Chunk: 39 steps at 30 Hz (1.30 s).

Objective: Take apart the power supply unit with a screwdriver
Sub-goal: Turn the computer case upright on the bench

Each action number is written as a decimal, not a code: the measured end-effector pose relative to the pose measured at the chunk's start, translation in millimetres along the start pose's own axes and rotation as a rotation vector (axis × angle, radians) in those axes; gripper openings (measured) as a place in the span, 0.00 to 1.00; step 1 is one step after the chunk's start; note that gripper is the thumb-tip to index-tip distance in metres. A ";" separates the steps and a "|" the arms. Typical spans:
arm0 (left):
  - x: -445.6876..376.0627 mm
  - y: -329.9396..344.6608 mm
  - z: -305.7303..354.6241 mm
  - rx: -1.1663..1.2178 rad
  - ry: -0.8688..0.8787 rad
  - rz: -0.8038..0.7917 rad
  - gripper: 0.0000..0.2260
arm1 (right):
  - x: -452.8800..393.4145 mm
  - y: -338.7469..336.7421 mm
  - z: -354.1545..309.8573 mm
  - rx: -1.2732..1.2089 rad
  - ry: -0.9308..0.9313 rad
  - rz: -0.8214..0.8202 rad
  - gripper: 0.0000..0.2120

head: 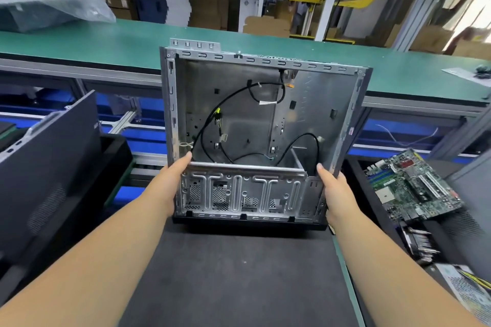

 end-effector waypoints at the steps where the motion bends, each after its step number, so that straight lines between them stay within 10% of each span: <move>1: 0.1 0.5 -4.7 0.015 -0.025 -0.023 0.54 | 2.8 0.5 6.6 -0.042 0.038 -0.003 0.22; 15: -14.4 0.4 -26.0 0.223 0.073 -0.085 0.23 | -5.0 1.8 52.5 -0.304 0.012 -0.002 0.36; 34: -58.4 21.3 6.4 0.221 0.119 -0.055 0.33 | -61.7 33.7 38.9 -0.267 -0.021 -0.080 0.18; 39: -49.1 17.6 0.6 0.235 0.109 0.106 0.38 | -54.5 33.2 36.6 -0.192 0.025 -0.165 0.27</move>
Point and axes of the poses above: each hand's wrist, its own x-axis away from the middle knuckle, its own y-axis out of the palm, z = x × y, the point moved 10 cm from there along -x, towards the middle knuckle, and after that the axes turned 9 degrees about -y, right-handed, at the moved point
